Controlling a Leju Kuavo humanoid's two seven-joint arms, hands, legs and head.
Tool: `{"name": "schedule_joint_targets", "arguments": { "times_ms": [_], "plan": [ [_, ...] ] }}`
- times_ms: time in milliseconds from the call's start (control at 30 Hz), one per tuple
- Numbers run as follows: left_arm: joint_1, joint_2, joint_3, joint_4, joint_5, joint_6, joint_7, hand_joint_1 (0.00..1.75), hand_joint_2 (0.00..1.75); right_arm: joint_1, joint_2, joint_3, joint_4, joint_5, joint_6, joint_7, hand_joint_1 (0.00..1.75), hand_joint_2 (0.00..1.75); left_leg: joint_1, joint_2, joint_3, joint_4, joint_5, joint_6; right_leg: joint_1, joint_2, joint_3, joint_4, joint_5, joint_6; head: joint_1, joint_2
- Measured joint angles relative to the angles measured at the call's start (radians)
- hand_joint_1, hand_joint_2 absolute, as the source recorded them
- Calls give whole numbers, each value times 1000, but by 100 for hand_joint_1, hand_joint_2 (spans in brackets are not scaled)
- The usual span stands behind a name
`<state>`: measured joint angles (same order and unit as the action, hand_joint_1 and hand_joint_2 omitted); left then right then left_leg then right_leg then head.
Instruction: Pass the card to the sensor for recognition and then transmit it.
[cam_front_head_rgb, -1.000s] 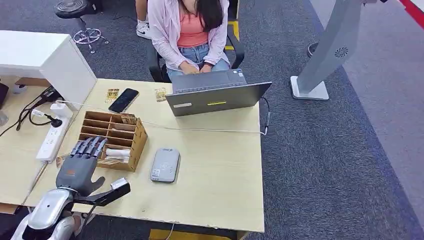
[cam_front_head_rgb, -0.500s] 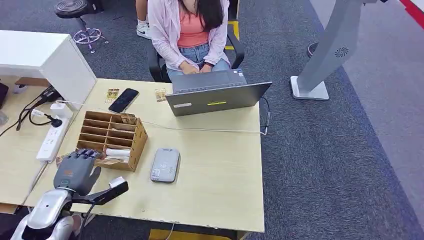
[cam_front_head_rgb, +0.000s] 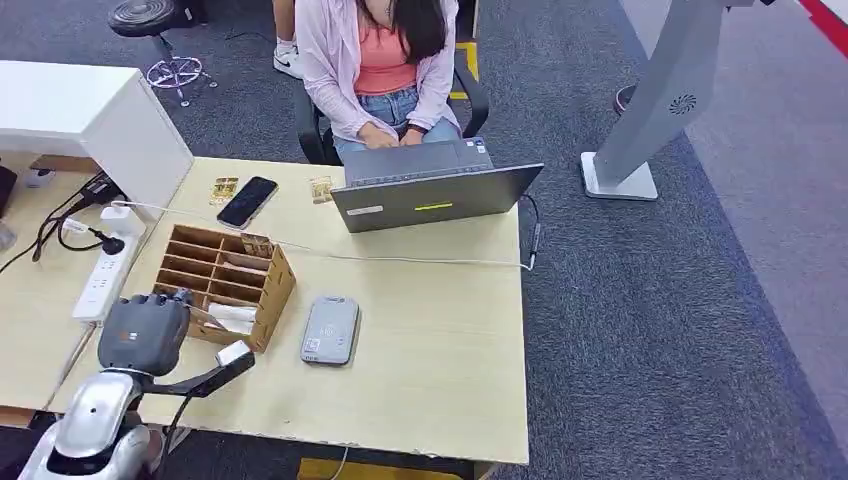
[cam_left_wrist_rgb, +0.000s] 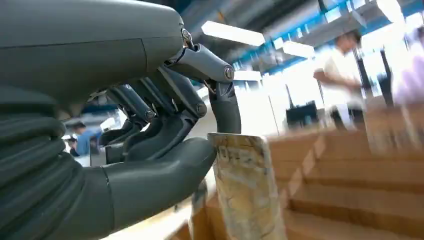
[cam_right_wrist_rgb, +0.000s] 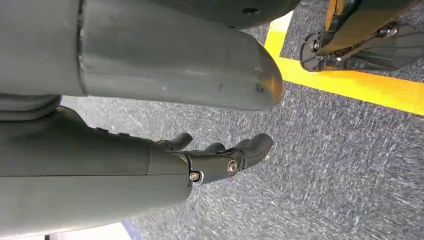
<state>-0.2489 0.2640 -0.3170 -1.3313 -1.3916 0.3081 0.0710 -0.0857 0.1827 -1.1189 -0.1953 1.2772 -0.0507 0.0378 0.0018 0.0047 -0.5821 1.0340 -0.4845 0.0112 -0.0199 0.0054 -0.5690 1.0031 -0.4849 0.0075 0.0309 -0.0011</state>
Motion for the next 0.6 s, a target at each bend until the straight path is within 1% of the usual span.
{"name": "schedule_joint_targets", "arguments": {
  "times_ms": [67,267,300,333,433,533,600],
  "plan": [
    [-19,-3,10,4,-6,19,0,175,175,-2,0,6,0,0,2,-2,0,0,0,-1,0,0,0,0,0,0,0,0,0,0,0,0],
    [-30,-12,24,14,-12,24,-4,175,175,-1,0,13,0,0,2,-2,0,0,0,0,0,0,0,0,0,0,0,0,0,0,0,0],
    [-30,-13,26,15,-14,33,-7,175,175,-1,0,13,0,1,2,-2,0,0,0,0,0,0,0,0,0,0,0,0,0,0,0,0],
    [-30,-14,28,15,-19,55,-10,175,175,-1,0,13,0,2,2,-3,0,0,0,0,0,0,0,0,0,0,0,0,0,0,0,0],
    [-48,-18,47,15,-31,172,-45,175,175,-2,0,18,0,17,9,-9,0,0,0,0,0,0,0,0,0,0,0,0,0,0,0,0],
    [-92,-20,69,15,-27,211,-80,175,175,-2,0,28,0,26,10,-12,0,0,0,-1,0,0,0,0,0,-1,0,0,0,0,0,0],
    [-128,-22,75,11,-23,214,-101,175,175,-2,0,35,0,32,12,-13,0,0,0,-1,0,0,1,0,0,-1,0,0,1,0,0,0]
  ]
}}
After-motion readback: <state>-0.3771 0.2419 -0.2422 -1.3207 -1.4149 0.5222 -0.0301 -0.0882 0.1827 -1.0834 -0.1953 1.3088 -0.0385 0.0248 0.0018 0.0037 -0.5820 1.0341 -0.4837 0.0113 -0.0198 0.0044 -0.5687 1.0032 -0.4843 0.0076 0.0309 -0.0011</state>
